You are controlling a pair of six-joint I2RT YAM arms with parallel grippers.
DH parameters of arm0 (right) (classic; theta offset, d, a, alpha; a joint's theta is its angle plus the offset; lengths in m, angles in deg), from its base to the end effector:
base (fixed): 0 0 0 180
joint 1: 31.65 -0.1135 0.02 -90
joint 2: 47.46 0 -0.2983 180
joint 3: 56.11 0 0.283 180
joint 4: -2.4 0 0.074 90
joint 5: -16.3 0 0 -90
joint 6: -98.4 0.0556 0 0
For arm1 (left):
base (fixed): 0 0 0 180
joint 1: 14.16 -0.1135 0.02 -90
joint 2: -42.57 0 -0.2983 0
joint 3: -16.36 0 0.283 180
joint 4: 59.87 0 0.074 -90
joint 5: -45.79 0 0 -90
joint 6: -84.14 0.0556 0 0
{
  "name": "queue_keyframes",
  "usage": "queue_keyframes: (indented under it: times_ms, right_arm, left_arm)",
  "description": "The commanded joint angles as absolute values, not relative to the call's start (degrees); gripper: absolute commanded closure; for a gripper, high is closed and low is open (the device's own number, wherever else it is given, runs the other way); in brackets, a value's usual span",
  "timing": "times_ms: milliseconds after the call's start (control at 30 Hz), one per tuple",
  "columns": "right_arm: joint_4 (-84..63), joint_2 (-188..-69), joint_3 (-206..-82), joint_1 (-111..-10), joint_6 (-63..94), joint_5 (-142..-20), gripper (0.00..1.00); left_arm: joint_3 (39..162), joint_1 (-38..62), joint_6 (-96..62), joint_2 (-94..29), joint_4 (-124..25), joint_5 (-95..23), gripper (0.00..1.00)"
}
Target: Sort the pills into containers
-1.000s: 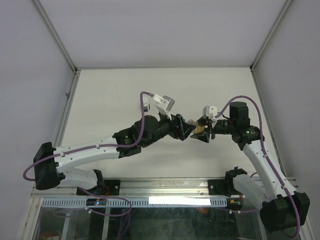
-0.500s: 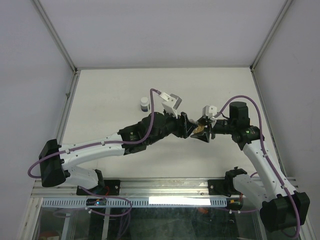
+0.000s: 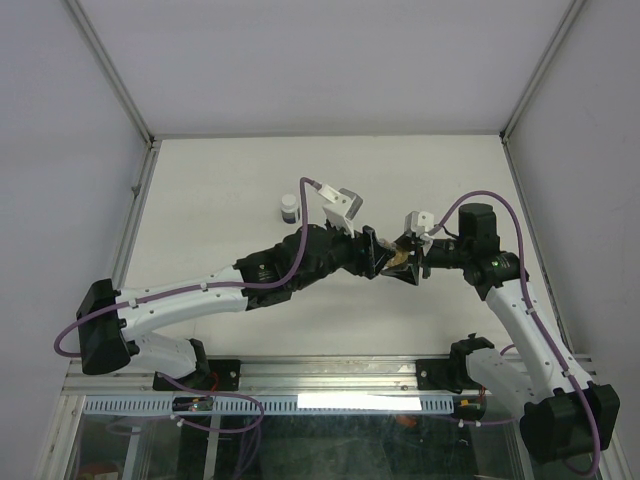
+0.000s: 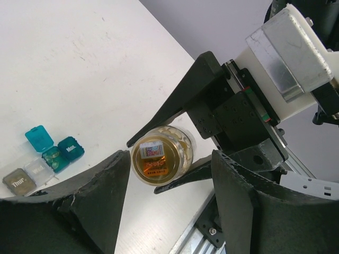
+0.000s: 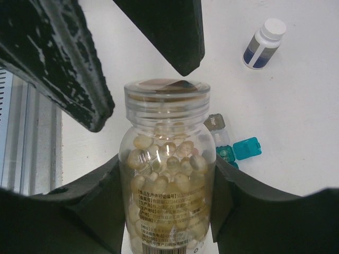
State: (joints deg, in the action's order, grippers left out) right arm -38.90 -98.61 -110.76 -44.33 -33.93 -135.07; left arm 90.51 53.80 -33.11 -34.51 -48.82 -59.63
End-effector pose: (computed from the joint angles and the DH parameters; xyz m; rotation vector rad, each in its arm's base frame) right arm 0.1794 0.0904 0.3014 -1.3542 1.4164 0.8436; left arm 0.1487 -0.3279 0.3590 0.4716 1.8483 -0.9218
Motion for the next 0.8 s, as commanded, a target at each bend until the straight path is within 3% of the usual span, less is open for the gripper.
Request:
queue_keyframes:
  times_ms: [0,367,767]
  right_arm:
    - [-36.47,-97.95,-113.34,-44.7,-33.87,-136.81,1.0]
    - [-36.47,-97.73,-113.26,-44.65,-33.79,-137.25,1.0]
    - [-36.56,-97.74,-113.26,-44.67,-33.96,-137.51,1.0]
  left_arm:
    - [90.65,54.4,-32.58,-31.95,-48.75,-60.04,0.36]
    - [90.33,52.98,-32.89,-32.72,-48.25,-59.03,0.39]
    - [91.23,50.4,-32.71,-35.1,-48.92,-52.18,0.54]
